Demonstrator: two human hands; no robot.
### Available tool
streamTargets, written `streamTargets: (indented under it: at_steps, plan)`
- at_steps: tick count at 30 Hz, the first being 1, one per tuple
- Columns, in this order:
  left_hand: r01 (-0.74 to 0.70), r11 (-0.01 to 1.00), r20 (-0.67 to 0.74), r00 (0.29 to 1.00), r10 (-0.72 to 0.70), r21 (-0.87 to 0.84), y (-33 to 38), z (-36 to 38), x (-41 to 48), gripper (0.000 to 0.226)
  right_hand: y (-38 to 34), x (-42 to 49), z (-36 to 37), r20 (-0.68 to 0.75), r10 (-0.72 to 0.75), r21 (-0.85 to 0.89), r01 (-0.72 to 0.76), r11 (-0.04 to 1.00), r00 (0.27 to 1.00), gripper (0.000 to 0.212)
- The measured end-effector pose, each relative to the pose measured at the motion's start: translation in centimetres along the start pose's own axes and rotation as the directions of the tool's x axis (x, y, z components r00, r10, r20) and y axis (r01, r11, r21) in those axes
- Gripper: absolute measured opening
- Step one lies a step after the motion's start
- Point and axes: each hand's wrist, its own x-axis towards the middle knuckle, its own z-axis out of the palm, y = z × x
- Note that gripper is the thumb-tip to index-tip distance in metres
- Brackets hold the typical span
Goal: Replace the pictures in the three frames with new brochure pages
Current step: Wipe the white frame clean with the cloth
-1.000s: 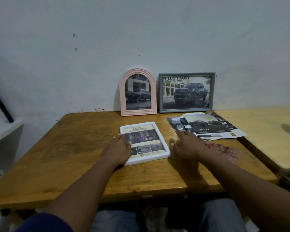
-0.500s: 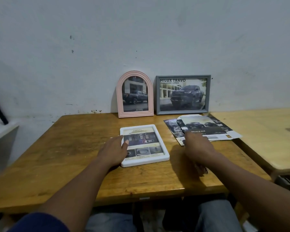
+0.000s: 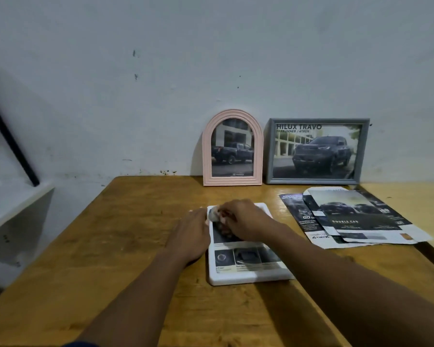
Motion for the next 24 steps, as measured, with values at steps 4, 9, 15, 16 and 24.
streamTargets:
  at_steps: [4, 9, 15, 16, 24]
  plan:
    - [-0.006, 0.999, -0.011, 1.0, 0.007, 0.05, -0.9, 1.1, 0.4, 0.054, 2.2, -0.6, 2.5, 0.088, -0.078, -0.096, 0.087, 0.992, 0.993, 0.048]
    - [-0.036, 0.99, -0.011, 0.999, 0.038, 0.135, -0.6, 1.2, 0.4, 0.052, 2.6, -0.3, 2.6, 0.133, -0.07, -0.117, 0.086, 0.989, 0.989, 0.063]
    - [-0.037, 0.981, 0.01, 0.999, 0.035, 0.193, -0.1, 0.8, 0.6, 0.051, 3.3, -0.8, 1.3, 0.132, 0.057, -0.209, -0.029, 0.977, 0.99, 0.045]
    - [-0.037, 0.98, 0.014, 0.999, 0.035, 0.196, 0.1, 0.8, 0.5, 0.051, 3.4, -1.2, 1.0, 0.121, 0.098, -0.257, -0.064, 0.964, 0.988, 0.047]
    - [-0.005, 0.979, 0.019, 1.0, 0.001, 0.203, 0.6, 0.8, 0.0, 0.052, -0.6, -2.2, 2.5, -0.006, 0.332, -0.522, -0.286, 0.803, 0.943, 0.067]
